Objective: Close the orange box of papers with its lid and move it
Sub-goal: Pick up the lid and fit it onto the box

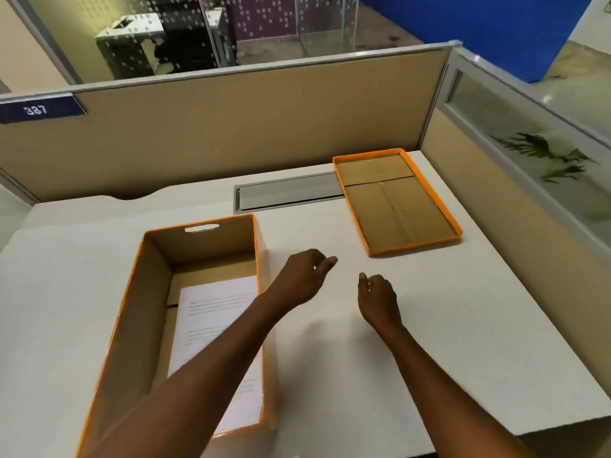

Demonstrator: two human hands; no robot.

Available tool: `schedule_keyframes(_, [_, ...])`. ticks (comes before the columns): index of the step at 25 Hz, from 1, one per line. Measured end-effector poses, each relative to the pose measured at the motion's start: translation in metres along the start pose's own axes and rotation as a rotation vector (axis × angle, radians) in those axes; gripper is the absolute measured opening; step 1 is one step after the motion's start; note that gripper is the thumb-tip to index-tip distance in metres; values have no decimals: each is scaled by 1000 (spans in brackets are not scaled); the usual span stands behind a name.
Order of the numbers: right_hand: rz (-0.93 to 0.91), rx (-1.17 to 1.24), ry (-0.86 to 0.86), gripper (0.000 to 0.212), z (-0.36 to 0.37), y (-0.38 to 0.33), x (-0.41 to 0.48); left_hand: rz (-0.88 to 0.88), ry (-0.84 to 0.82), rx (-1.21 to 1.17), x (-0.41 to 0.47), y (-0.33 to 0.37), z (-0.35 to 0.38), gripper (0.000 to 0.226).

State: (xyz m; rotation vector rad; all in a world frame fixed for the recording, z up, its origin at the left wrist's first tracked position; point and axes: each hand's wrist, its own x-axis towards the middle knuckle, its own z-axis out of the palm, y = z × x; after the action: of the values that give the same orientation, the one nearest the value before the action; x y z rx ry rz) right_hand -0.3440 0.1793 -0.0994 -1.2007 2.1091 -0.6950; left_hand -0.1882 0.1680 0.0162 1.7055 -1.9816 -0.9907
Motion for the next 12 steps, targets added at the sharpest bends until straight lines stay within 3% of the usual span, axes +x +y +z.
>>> schedule_keyframes(6, [-67,-168,73,43,-49,2,109,-270,-250,-13,76,-12,63,54])
schedule_keyframes(10, [-100,-204,136,39,-64,2,167,-335,-176,-112,130,-8,80,58])
schedule_keyframes(12, [-128,-248,162,38,-64,1,184,-362,-88,-159,157,-6,84,48])
